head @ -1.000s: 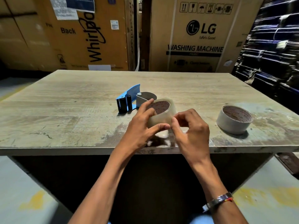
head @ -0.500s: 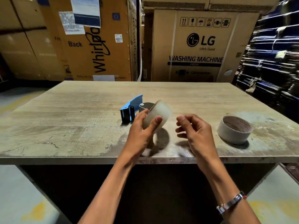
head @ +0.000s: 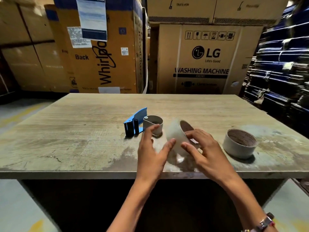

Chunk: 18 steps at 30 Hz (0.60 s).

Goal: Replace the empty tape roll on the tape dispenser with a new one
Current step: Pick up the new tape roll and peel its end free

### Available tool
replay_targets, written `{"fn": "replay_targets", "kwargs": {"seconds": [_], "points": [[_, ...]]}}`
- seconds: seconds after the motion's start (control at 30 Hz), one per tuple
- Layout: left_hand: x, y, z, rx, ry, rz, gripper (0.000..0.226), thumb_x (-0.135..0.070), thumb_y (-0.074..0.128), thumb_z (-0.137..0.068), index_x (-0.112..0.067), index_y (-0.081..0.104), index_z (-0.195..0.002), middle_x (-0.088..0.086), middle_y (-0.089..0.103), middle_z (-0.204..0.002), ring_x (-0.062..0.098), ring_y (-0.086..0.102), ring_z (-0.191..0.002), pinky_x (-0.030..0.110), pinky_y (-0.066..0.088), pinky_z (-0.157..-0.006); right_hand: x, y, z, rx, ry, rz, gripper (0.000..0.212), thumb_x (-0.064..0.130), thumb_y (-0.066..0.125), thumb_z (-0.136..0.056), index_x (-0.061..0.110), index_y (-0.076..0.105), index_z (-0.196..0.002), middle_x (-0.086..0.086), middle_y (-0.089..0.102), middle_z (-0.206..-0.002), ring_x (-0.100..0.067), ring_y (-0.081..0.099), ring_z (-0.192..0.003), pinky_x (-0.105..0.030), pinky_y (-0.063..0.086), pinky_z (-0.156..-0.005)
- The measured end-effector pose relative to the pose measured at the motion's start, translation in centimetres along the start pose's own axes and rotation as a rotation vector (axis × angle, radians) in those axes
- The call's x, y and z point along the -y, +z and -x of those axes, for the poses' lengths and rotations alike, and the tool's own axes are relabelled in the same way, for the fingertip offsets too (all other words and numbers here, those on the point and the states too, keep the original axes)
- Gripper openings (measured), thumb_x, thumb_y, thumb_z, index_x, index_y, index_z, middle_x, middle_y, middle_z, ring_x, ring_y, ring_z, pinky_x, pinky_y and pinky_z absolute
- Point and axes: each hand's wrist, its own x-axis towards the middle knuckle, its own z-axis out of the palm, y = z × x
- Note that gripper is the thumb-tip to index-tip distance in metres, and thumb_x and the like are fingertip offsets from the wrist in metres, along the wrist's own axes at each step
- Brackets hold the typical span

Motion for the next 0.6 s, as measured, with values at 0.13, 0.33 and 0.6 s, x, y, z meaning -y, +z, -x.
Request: {"fn": "replay_targets", "kwargs": {"seconds": [0.13, 0.33, 0.6], "points": [[0.2, -0.9, -1.0, 0.013, 0.184, -0.124, 0.04, -0.035, 0.077, -0.082, -0.023, 0.064, -0.119, -0.006, 0.059, -0.117, 0.003, 0.06, -0.107, 0.021, 0.054, -0.088, -0.8, -1.1, 0.3, 0.077, 0.008, 0.044, 0.026, 0.029, 0.064, -0.096, 0.017, 0.067, -0.119, 0.022, 0.057, -0.115, -0.016, 0.034, -0.145, -0.023, 0.027, -0.108], [0.7, -0.2, -1.7, 0.091, 0.242, -0.204, 0.025, -0.028, 0.074, -0.088, -0.014, 0.067, -0.107, 0.002, 0.063, -0.106, 0.006, 0.063, -0.098, 0.017, 0.053, -0.075, -1.3, -0.8, -0.2, 0.097, 0.041, -0.051, 0.019, 0.033, 0.065, -0.095, 0.031, 0.068, -0.114, 0.045, 0.04, -0.11, 0.0, 0.036, -0.137, -0.018, 0.03, -0.102], [0.6, 0.9, -1.9, -0.084, 0.444, -0.31, 0.009, -0.009, 0.067, -0.092, -0.002, 0.065, -0.086, 0.007, 0.06, -0.086, 0.026, 0.061, -0.079, 0.029, 0.052, -0.067, -1.4, -0.5, -0.3, 0.111, 0.091, -0.153, 0.01, 0.034, 0.065, -0.096, 0.033, 0.067, -0.105, 0.019, 0.059, -0.118, -0.004, 0.044, -0.133, -0.008, 0.032, -0.103]]}}
